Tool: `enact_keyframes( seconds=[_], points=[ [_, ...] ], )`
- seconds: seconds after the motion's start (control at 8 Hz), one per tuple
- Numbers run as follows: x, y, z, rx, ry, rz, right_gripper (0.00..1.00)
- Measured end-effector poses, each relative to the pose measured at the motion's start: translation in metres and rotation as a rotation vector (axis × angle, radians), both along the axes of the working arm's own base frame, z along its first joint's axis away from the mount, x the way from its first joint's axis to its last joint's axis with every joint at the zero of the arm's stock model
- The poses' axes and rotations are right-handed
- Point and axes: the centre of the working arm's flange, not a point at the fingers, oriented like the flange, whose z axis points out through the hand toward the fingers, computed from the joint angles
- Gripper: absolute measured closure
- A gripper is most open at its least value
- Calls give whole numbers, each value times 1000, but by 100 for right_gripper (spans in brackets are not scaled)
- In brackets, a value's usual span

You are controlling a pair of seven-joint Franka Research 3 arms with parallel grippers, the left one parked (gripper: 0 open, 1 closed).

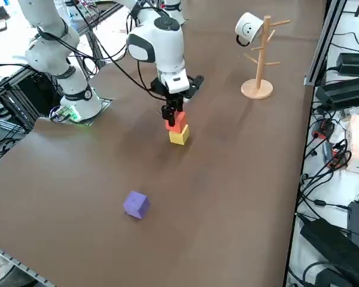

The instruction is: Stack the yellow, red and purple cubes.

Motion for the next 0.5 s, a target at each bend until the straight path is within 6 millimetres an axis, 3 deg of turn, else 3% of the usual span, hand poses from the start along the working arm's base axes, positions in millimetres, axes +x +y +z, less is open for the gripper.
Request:
enact_keyframes(
  seconds=[0.5],
  points=[
    [2,0,-5,-1,5,1,28]
  ],
)
